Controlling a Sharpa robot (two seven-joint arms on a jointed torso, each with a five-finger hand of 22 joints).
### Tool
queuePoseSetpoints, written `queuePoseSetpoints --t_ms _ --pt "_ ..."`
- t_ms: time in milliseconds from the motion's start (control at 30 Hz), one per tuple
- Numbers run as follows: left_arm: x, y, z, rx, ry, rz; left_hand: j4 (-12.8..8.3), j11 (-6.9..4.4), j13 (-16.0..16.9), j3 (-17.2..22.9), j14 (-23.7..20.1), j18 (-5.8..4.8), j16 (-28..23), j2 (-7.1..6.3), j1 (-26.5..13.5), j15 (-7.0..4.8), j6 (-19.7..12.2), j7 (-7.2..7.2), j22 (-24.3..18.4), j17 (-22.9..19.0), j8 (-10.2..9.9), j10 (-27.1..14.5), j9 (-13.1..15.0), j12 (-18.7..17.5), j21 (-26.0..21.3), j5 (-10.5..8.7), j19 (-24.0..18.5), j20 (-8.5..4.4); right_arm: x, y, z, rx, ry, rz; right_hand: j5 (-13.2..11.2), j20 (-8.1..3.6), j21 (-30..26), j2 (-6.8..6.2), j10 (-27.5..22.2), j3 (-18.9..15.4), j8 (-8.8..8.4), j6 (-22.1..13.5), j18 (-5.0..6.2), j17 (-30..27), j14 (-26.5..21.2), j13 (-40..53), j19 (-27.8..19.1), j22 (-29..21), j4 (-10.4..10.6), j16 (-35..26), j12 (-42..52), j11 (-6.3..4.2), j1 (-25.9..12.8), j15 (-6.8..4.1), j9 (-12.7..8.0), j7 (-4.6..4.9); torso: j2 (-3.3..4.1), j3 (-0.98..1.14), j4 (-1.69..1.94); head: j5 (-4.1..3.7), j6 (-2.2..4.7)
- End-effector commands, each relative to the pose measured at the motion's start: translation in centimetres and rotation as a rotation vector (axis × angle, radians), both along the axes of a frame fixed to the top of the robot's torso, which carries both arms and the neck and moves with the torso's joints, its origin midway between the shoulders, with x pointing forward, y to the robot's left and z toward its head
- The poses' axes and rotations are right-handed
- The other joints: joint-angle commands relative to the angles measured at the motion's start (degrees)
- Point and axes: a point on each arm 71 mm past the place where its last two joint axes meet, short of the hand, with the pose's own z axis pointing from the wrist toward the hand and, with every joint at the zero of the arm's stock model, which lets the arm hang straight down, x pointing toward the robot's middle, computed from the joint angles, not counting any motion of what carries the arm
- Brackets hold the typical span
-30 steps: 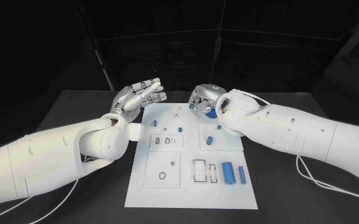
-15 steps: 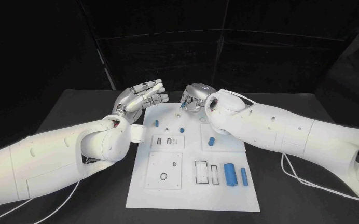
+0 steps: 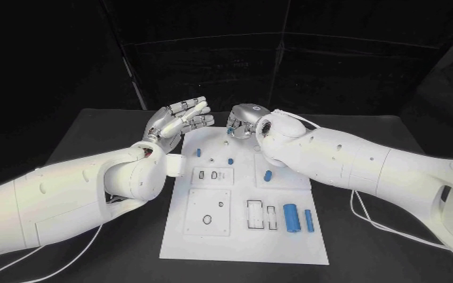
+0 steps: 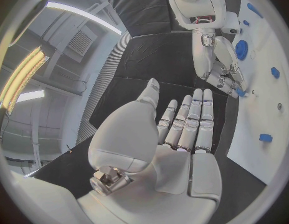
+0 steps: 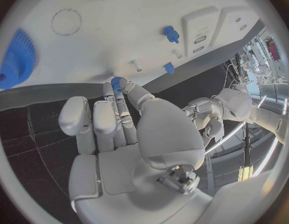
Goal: Assemble the parts on the task board
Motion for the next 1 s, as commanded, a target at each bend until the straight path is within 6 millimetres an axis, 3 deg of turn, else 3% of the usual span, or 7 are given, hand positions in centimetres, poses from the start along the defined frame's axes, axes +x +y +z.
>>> queuePoseSetpoints --t_ms 33,433,600,700,800,1000 --pt "-0.01 -0.17 0.29 -0.004 -0.017 -0.004 -0.24 -0.09 0.04 -0.04 0.29 0.03 0.09 0.45 0.17 -0.15 0.28 5.28 -0.08 -0.06 0.29 0.46 0.06 0.36 0.01 0.18 0.31 0.03 0.02 0.21 -0.01 -0.029 0.009 0.009 -0.46 -0.05 0.22 -0.56 0.29 0.61 -0.09 0.12 -0.62 -0.12 0.31 -0.02 -0.21 -0.03 0.15 0.32 -0.33 0.19 -0.47 -0.16 0.10 0.12 -0.07 0.05 -0.02 -0.08 -0.09" --pt "0.01 -0.18 0.35 -0.005 -0.018 -0.006 -0.34 -0.09 0.04 -0.02 0.29 0.03 0.09 0.48 0.22 -0.15 0.11 5.28 -0.10 -0.07 0.26 0.45 0.04 0.35 0.02 0.18 0.36 0.04 0.27 0.22 -0.07 -0.035 0.007 -0.009 -0.97 0.09 0.09 -1.76 -0.43 1.57 -0.26 -0.62 -0.58 -0.47 0.21 -0.11 -0.48 -0.33 1.01 0.29 -0.89 0.46 -1.26 0.03 0.02 0.35 0.01 0.07 -0.09 0.04 -0.38" --pt "0.04 -0.21 0.35 -0.005 -0.018 -0.007 -0.34 -0.09 0.04 -0.02 0.29 0.03 0.09 0.48 0.22 -0.15 0.11 5.28 -0.10 -0.07 0.26 0.45 0.04 0.35 0.02 0.18 0.36 0.04 0.29 0.35 0.05 -0.024 -0.006 -0.014 -2.27 0.70 -0.24 -3.60 -3.49 1.83 -0.47 -3.34 -0.51 -1.20 0.00 -0.32 -0.98 -1.00 1.91 0.05 -2.03 1.48 -2.12 0.85 -0.21 1.29 -0.01 0.06 -0.12 0.06 -0.35" --pt "0.03 -0.24 0.33 -0.005 -0.015 -0.009 -0.37 -0.09 0.03 -0.02 0.29 0.03 0.08 0.49 0.22 -0.15 0.03 5.29 -0.10 -0.08 0.24 0.44 0.03 0.34 0.03 0.18 0.38 0.04 0.30 0.36 0.15 -0.011 -0.016 -0.018 -3.95 1.36 -0.76 -5.00 -7.41 1.24 -0.49 -7.86 -0.29 -2.22 -0.34 -0.36 -1.68 -2.02 2.58 -0.35 -1.94 2.36 -1.99 1.53 -0.28 1.85 0.00 0.04 -0.10 -0.03 -0.35" --pt "0.03 -0.26 0.32 -0.005 -0.013 -0.010 -0.39 -0.08 0.03 -0.04 0.27 0.03 0.08 0.49 0.22 -0.14 -0.09 5.29 -0.11 -0.09 0.22 0.42 0.01 0.33 0.03 0.17 0.39 0.04 0.29 0.34 0.23 0.000 -0.022 -0.019 -4.20 1.70 -1.11 -5.57 -9.53 0.48 -0.45 -9.90 -0.16 -2.82 -0.54 -0.29 -2.11 -2.72 3.08 -0.58 -1.64 2.64 -1.40 1.80 -0.20 2.05 0.02 0.06 -0.06 -0.09 -0.43" --pt "0.09 -0.12 0.25 -0.011 0.000 -0.004 -0.43 -0.07 0.01 -0.06 0.24 0.03 0.05 0.48 0.20 -0.13 -0.32 5.29 -0.12 -0.10 0.17 0.35 -0.02 0.29 0.03 0.17 0.42 0.04 0.21 0.09 0.34 0.022 -0.025 -0.023 -4.14 1.81 -1.15 -5.80 -9.99 -0.10 -0.40 -10.47 -0.15 -2.73 -0.55 -0.20 -2.12 -2.76 3.50 -0.46 -1.16 2.69 -1.05 1.87 -0.13 2.11 -0.02 0.06 -0.19 -0.04 -0.40"
